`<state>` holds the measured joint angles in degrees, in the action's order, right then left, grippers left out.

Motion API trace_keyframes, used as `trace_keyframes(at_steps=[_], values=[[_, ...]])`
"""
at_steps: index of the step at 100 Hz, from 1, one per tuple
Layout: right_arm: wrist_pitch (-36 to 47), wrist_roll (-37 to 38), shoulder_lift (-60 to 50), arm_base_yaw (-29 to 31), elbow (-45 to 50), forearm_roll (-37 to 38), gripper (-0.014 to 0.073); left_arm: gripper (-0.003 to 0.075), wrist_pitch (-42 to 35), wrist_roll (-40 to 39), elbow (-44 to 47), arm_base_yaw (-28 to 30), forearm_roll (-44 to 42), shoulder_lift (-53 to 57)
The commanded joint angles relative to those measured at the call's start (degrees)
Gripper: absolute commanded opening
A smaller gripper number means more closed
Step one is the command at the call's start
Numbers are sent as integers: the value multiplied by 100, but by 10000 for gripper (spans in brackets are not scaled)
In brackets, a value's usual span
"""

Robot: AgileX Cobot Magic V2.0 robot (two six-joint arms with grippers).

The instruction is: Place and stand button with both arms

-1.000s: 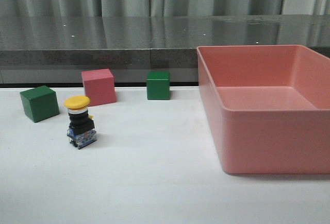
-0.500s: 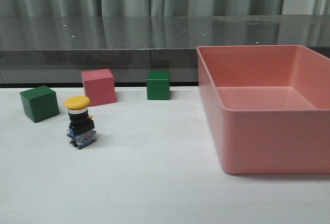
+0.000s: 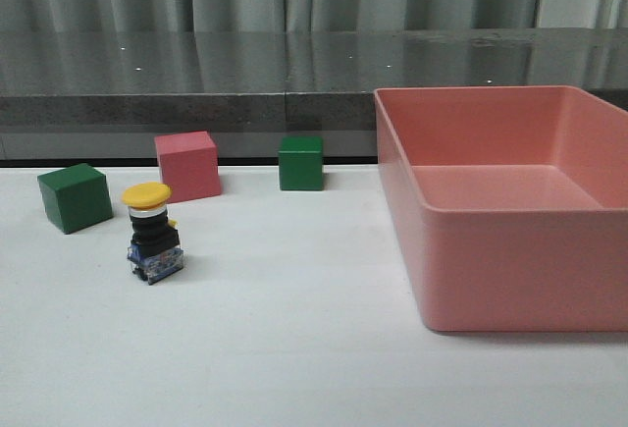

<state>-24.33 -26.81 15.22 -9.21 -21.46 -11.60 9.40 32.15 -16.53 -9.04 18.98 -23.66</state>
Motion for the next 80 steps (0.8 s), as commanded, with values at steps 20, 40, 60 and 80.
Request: trace_keyframes(at_steps=[20,40,60,80], values=[[453,14,40,45,-144,-56,-114,-20,-475,-2405,347,6,-2260,557],[453,14,40,45,-144,-56,-114,-19,-475,-3365,1030,6,-3101,1585],[453,14,40,45,-144,-56,-114,-19,-484,-3436,1728,6,-2914,2416],[439,14,46,45,-144,-56,-114,-19,-405,-3436,1909,6,-2774,2557]])
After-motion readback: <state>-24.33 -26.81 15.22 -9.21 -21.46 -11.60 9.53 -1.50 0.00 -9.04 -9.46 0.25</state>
